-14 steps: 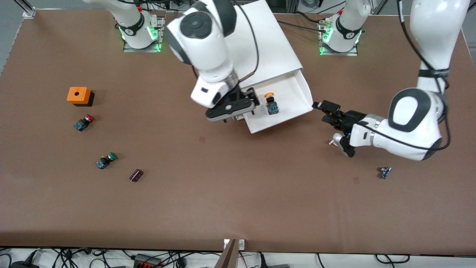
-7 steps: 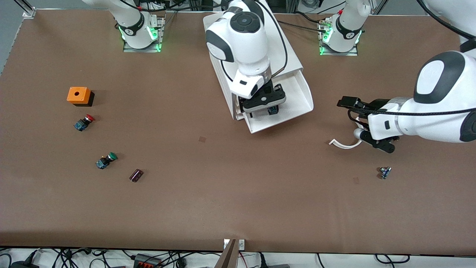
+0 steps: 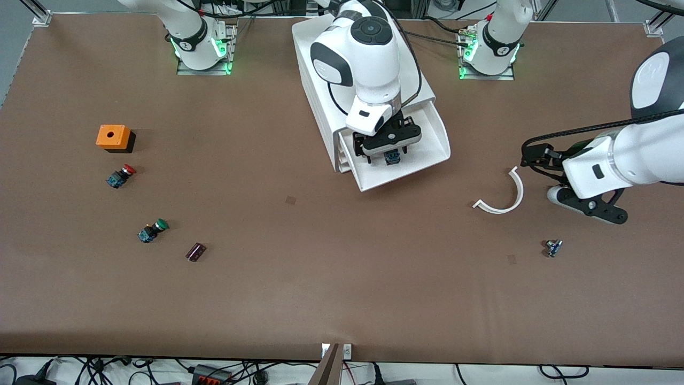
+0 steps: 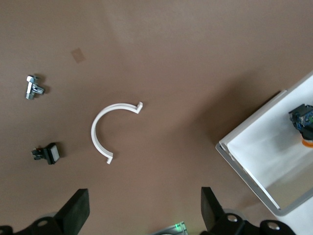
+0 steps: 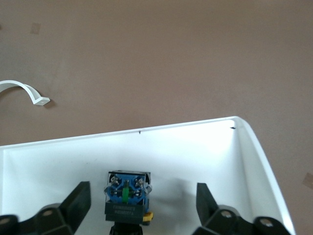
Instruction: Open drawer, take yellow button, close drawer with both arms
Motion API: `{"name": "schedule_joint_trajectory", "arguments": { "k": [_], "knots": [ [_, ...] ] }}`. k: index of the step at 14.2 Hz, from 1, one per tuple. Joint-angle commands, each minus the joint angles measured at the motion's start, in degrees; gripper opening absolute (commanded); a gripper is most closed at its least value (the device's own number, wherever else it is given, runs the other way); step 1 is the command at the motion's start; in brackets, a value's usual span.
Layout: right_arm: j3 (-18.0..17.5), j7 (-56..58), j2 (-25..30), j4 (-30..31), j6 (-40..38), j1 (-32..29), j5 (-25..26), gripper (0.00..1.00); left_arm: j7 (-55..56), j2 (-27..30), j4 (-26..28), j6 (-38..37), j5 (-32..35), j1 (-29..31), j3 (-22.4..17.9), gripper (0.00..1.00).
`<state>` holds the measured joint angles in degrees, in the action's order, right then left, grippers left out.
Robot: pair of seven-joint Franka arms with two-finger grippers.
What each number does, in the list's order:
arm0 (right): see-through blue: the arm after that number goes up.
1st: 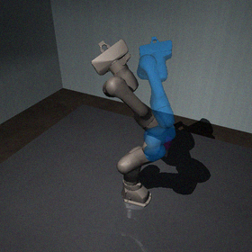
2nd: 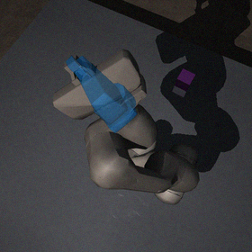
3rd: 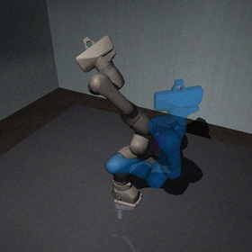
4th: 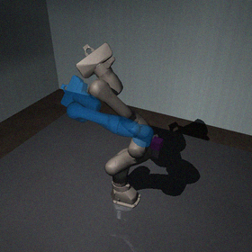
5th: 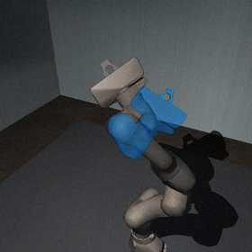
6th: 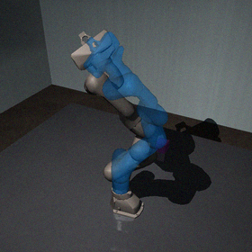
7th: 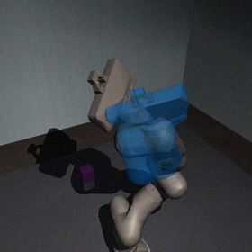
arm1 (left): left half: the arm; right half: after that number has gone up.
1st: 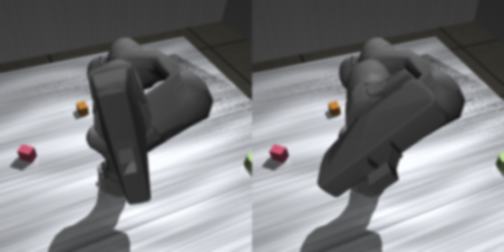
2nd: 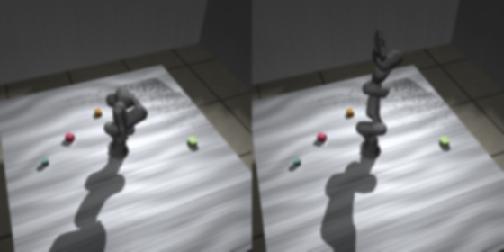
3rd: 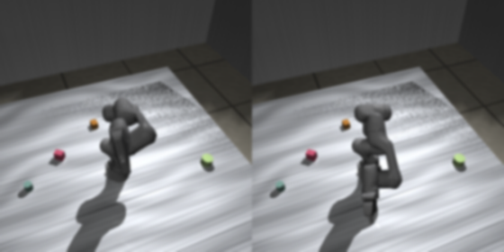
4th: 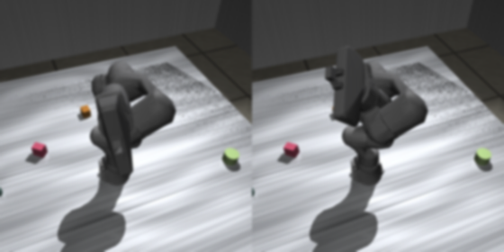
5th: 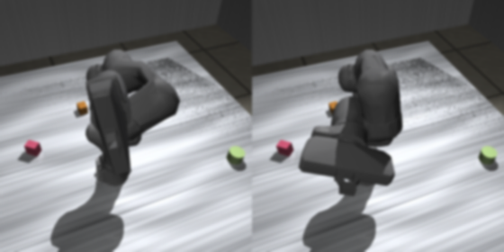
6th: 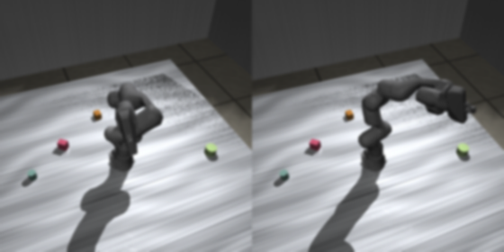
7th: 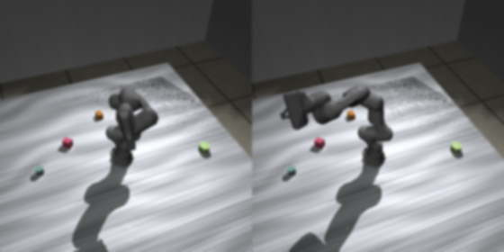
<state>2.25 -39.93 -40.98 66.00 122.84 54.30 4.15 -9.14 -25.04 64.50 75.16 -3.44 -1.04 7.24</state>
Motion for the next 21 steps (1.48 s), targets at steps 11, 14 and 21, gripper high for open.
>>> {"name": "schedule_joint_trajectory", "arguments": {
  "k": [11,14,21],
  "knots": [
    [0.0,-3.8,-2.4,-2.0,1.3,1.8,-0.5,0.65,11.0,-1.0,-2.1,-0.4,1.8,-0.6,0.1,1.00],
    [0.0,-3.7,-2.4,-2.0,1.3,1.7,-0.5,0.28,11.1,-0.9,-2.1,-0.5,1.8,-0.6,0.2,1.00],
    [1.1,-4.2,-1.9,-8.3,-4.3,0.7,-1.6,0.00,11.9,-0.7,-2.1,-0.5,1.2,-0.7,0.2,1.00]
  ]
}}
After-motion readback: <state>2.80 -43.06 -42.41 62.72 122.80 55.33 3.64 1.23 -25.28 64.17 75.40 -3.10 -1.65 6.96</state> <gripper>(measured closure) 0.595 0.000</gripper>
